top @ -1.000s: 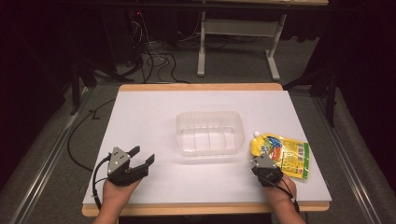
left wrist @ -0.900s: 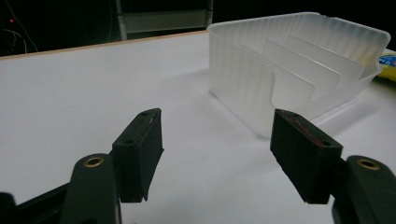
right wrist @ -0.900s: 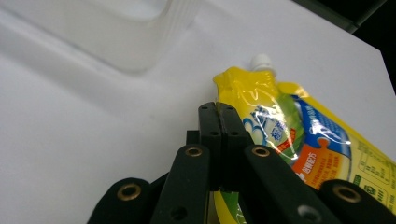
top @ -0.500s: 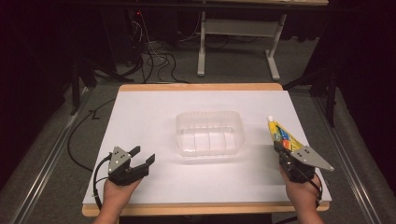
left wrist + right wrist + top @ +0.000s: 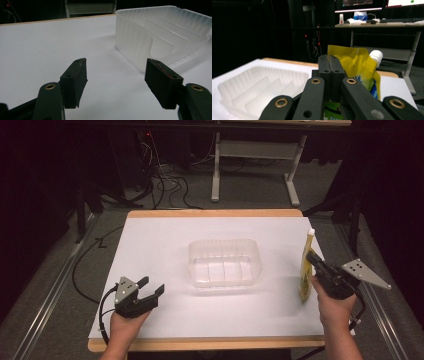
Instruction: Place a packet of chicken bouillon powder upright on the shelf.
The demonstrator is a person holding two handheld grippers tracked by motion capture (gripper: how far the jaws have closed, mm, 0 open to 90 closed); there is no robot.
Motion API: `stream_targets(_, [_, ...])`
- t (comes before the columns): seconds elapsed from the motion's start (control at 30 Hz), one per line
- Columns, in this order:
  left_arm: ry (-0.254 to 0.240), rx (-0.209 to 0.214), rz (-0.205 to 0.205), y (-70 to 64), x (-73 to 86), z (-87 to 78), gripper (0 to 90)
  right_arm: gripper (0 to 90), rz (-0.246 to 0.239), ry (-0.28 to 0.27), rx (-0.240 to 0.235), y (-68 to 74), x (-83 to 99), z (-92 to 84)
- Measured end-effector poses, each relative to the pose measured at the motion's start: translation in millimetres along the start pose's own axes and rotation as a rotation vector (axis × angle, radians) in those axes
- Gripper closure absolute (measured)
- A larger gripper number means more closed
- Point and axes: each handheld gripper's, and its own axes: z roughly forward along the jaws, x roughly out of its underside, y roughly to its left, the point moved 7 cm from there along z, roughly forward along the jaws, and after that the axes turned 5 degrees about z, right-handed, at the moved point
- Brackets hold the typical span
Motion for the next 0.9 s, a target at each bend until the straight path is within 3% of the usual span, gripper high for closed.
stream_targets(0.2, [0.003,0.0,-0.002,0.5,0.5,0.6,34.7,90.0,-0.004,-0.029,-0.003,-0.8,-14.4,6.3])
stream_targets(0.37, [-0.003,0.0,-0.002,0.7,0.0,-1.1,34.7,90.0,-0.02,0.006,0.003,-0.4,-2.8,10.3])
stream_targets(0.67, [-0.004,0.003,0.004,-1.1,-0.9,-0.8,34.7,90.0,0.006,-0.013,-0.015,-3.4,15.4,-12.6])
stream_targets(0.9, [-0.004,0.007,0.005,-2.0,-1.3,-0.6,34.7,90.0,0.011,-0.009,0.006,-8.1,26.3,-33.4])
